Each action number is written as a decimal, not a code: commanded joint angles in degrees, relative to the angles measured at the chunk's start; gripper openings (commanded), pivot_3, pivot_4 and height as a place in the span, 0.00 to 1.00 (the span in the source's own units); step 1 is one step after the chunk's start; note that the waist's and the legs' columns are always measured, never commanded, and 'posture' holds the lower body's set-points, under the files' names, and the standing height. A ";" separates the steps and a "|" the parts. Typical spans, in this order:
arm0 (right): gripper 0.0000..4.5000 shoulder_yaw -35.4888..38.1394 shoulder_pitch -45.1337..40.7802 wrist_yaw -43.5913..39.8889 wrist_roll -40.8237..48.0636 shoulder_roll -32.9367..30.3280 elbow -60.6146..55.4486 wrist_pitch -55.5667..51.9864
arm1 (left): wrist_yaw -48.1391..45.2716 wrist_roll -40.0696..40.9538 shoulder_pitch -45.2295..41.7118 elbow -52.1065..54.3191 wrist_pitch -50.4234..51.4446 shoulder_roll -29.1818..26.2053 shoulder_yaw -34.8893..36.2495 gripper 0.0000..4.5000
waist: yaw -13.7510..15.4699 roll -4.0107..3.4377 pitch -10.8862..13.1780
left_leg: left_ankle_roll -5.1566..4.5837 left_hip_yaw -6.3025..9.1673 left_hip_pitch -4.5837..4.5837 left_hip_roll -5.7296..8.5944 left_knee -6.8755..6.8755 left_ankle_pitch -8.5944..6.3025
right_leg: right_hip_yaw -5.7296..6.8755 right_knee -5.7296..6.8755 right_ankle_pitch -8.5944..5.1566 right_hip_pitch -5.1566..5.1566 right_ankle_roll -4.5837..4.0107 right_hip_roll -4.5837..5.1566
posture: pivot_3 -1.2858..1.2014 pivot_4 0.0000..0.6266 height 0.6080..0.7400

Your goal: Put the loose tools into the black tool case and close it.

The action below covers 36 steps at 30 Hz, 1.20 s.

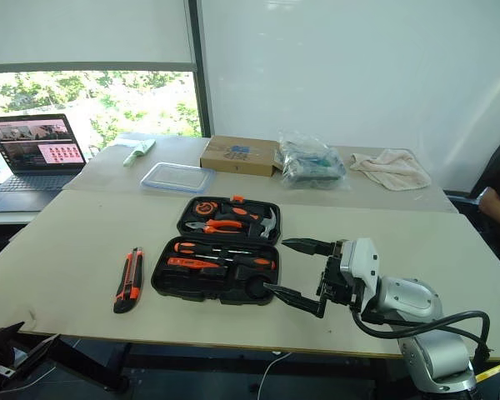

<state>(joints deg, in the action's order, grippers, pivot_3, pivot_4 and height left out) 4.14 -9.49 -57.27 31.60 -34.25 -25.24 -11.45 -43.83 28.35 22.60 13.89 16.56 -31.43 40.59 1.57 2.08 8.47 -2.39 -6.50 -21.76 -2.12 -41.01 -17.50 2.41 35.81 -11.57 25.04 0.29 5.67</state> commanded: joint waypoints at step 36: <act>1.00 1.77 -1.17 0.36 -0.60 -2.62 -0.26 1.34 | -37.51 -0.99 -42.36 -13.61 4.02 -24.71 -33.67 0.39 | 0.41 -0.09 0.12 | 0.37 -0.06 -0.27 0.09 0.22 0.23 | 0.29 -0.03 -0.06 0.24 -0.30 -0.14 | 0.52 0.24 1.00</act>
<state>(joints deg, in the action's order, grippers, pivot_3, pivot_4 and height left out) 3.66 -10.67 -56.87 30.51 -36.16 -24.20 -11.40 -72.63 29.84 -16.19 2.42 25.77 -55.50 13.43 1.98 1.99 8.59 -2.03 -6.57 -21.98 -2.01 -40.79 -17.27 2.61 35.74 -11.63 25.26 -0.01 5.56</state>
